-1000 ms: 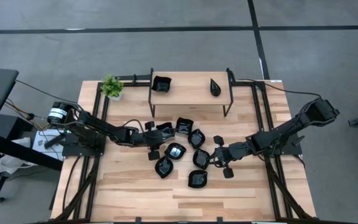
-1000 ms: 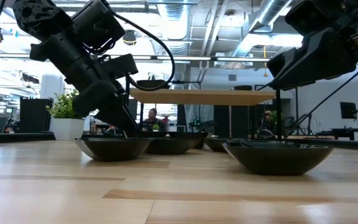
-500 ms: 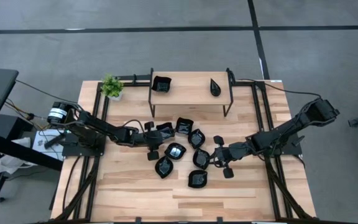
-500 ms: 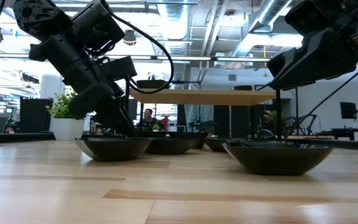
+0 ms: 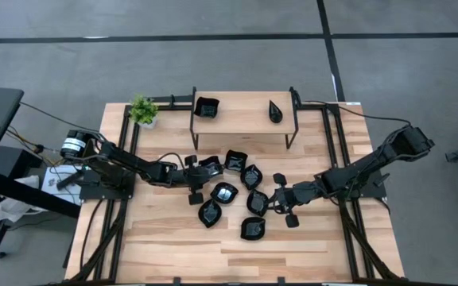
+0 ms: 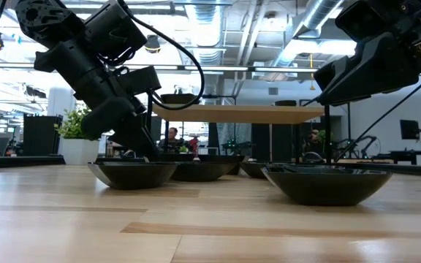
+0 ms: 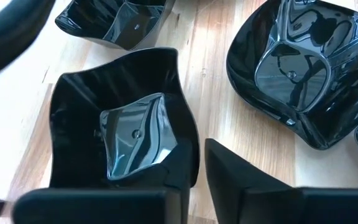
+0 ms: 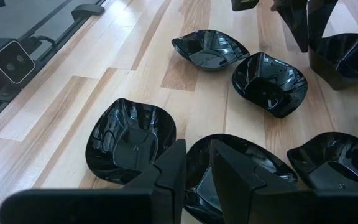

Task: Pick & Place Mini shaped plates
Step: Stack the black distorted square plate on top of the black distorted square plate on the shelf

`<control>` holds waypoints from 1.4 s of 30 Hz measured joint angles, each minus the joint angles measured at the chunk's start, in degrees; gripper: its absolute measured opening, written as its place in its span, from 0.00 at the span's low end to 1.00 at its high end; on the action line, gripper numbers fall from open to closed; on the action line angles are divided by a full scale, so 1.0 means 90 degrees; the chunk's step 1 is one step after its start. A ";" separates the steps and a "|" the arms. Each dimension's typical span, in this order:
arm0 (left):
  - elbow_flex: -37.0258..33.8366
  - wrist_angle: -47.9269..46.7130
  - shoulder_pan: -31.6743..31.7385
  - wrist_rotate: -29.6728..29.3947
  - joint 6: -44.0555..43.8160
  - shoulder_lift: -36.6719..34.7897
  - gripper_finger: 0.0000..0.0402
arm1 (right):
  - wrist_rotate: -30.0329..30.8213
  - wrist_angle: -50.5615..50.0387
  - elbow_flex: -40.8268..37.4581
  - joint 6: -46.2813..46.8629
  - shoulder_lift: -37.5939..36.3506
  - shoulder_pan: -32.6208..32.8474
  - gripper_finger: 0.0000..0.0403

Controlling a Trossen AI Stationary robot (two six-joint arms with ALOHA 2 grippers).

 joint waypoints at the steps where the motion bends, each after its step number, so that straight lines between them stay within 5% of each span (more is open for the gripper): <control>1: 0.0000 0.0000 0.0000 0.0000 0.0000 0.0000 0.10 | -0.0001 -0.0001 0.0000 0.0000 0.0000 -0.0001 0.17; 6: 0.0000 0.0017 0.0000 -0.0007 0.0002 0.0000 0.02 | -0.0001 0.0002 0.0000 -0.0002 0.0000 -0.0001 0.17; 24: 0.0002 0.0001 -0.0051 -0.0193 0.0145 -0.0154 0.02 | 0.0000 0.0002 0.0000 0.0000 0.0000 0.0002 0.17; 42: 0.0007 -0.0029 -0.0427 -0.0192 0.1608 -0.2962 0.02 | -0.0002 0.0002 0.0000 0.0070 0.0000 -0.0001 0.17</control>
